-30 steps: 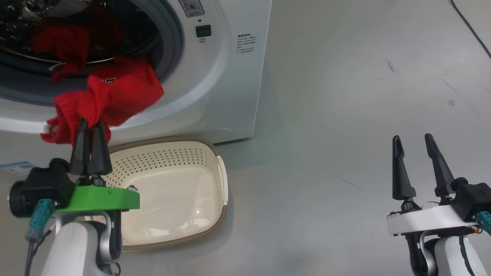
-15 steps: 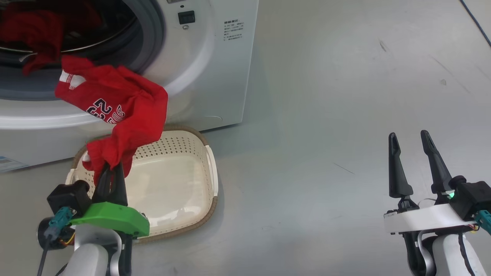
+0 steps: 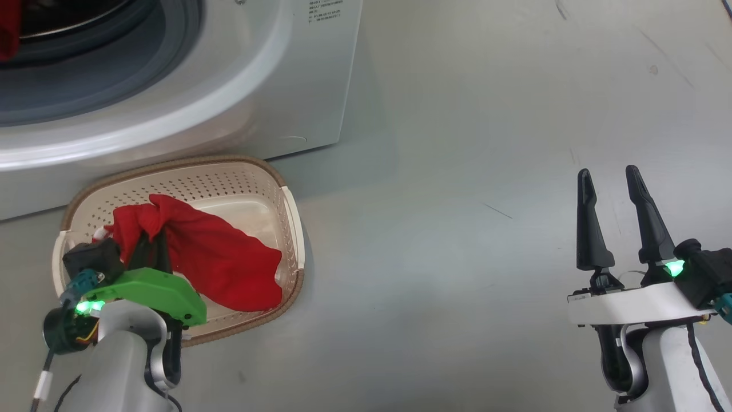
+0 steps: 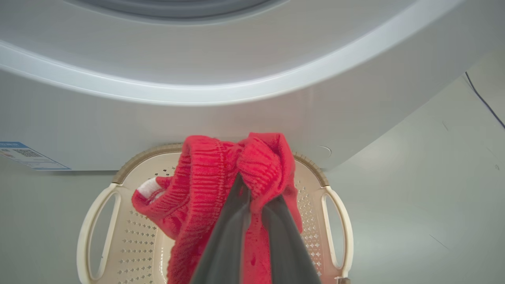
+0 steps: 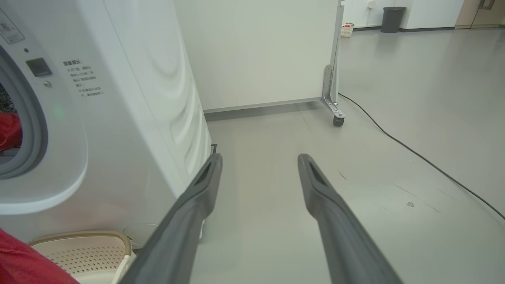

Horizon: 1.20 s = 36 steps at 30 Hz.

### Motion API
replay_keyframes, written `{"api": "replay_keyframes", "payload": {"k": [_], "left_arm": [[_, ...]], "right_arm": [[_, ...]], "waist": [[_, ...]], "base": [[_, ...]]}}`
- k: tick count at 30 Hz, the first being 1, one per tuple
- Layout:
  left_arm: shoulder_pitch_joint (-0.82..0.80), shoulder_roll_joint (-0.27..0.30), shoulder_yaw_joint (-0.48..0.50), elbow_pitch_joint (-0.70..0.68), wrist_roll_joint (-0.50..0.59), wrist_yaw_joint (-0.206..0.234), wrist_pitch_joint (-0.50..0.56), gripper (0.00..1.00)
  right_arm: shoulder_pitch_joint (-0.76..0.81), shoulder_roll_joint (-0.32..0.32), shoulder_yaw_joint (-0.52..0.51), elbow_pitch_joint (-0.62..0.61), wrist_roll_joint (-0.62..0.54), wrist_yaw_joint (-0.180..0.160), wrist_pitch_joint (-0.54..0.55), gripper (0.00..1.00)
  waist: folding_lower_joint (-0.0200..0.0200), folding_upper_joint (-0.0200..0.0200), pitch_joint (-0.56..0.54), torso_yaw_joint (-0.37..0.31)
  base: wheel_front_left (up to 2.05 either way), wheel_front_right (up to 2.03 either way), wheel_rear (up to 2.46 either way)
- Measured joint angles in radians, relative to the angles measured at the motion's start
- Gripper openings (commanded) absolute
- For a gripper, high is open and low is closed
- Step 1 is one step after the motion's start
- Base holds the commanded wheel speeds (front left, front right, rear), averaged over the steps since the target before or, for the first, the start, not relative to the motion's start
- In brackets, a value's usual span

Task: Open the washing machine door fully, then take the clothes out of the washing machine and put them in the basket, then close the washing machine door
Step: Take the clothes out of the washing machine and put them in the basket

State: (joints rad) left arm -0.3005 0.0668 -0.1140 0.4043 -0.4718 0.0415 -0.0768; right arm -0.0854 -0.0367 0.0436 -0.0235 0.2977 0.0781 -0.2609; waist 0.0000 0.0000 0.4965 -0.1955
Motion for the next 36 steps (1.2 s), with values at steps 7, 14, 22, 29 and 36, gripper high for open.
{"api": "replay_keyframes", "payload": {"k": [7, 14, 22, 29, 36], "left_arm": [[-0.107, 0.025, 0.007, 0.117, 0.007, 0.006, 0.043, 0.0], [-0.148, 0.045, 0.005, 0.255, 0.007, 0.007, 0.103, 0.0], [-0.18, 0.045, -0.001, 0.354, 0.007, 0.006, 0.12, 0.0], [-0.214, 0.045, -0.007, 0.424, 0.01, 0.005, 0.109, 1.0], [-0.225, 0.049, -0.012, 0.456, 0.024, -0.007, 0.051, 1.0]], "right_arm": [[-0.046, 0.0, 0.025, 0.0, 0.021, 0.0, 0.0, 1.0], [-0.076, 0.0, 0.056, 0.01, 0.042, 0.0, 0.0, 1.0], [-0.092, 0.0, 0.058, 0.021, 0.06, -0.002, 0.0, 1.0], [-0.092, 0.0, 0.038, 0.034, 0.062, -0.012, 0.0, 1.0], [-0.092, 0.0, 0.039, 0.043, 0.061, -0.012, 0.0, 1.0]], "waist": [[0.0, 0.0, 0.069, -0.021], [0.0, 0.0, 0.119, -0.058], [0.0, 0.0, 0.147, -0.098], [0.0, 0.0, 0.147, -0.104], [0.0001, 0.0, 0.119, -0.092]], "base": [[0.0, 0.0, 0.0], [0.0, 0.0, 0.0], [0.0, 0.0, 0.0], [0.0, 0.0, 0.0], [0.0, 0.0, 0.0]]}}
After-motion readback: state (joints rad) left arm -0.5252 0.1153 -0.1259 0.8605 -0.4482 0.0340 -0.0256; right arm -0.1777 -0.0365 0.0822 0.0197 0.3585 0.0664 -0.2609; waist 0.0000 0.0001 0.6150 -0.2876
